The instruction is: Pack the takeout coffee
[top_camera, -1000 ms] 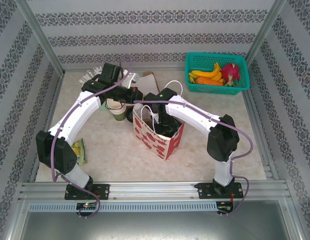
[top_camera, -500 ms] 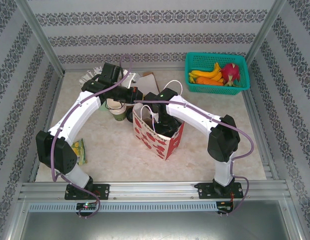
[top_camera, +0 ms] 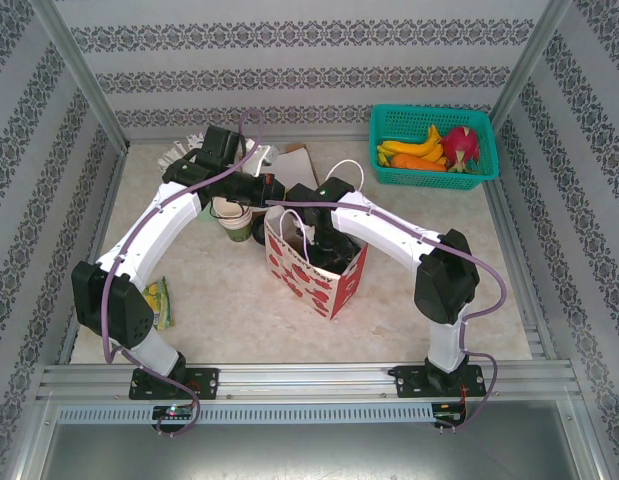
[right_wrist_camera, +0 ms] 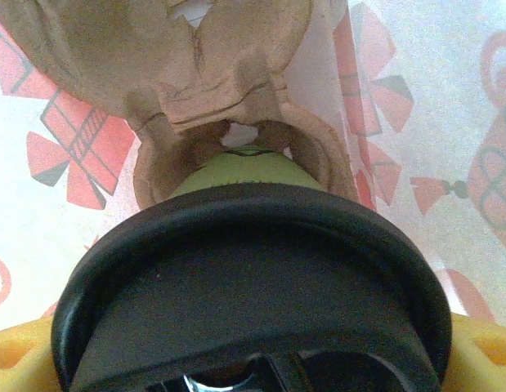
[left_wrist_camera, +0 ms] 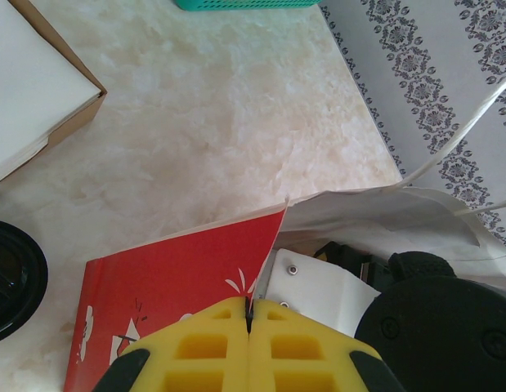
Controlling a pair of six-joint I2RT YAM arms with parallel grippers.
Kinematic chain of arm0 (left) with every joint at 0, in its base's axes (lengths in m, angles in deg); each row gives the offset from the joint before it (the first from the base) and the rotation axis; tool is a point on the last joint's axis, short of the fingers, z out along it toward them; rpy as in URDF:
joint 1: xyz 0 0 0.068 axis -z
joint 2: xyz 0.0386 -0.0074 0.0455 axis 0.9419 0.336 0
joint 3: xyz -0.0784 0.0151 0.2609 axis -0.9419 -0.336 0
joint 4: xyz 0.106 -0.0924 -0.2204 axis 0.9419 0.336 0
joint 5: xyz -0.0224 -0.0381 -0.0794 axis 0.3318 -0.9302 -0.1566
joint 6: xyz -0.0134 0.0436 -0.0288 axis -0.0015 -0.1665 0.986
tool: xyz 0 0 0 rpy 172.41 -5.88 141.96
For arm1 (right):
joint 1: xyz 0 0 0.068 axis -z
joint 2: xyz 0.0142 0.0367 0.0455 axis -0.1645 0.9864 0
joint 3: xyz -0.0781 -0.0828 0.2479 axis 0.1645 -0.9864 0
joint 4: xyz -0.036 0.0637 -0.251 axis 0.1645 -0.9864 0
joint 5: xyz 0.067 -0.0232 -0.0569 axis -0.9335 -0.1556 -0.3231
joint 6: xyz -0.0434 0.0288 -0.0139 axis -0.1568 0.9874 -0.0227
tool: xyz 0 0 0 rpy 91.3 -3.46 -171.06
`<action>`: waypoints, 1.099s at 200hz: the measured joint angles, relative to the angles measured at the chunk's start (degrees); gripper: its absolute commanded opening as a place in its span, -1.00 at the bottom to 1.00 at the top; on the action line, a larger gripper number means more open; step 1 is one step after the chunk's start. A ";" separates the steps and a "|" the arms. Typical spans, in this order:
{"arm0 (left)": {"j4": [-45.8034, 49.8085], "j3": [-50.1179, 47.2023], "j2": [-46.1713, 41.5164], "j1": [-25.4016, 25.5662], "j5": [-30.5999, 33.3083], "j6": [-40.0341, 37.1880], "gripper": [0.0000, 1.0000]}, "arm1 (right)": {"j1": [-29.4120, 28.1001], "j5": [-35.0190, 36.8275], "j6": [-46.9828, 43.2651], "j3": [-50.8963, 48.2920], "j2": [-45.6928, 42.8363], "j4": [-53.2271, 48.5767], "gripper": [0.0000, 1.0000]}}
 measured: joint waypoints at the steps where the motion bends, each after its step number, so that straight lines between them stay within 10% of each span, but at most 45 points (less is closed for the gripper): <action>1: 0.00 0.00 0.00 0.00 0.00 0.00 -1.00 | 0.00 0.00 0.00 0.00 0.00 0.00 0.28; 220: -0.17 0.00 0.59 0.00 -0.83 -0.07 -1.00 | 0.70 2.12 0.07 -2.82 -4.55 7.26 0.25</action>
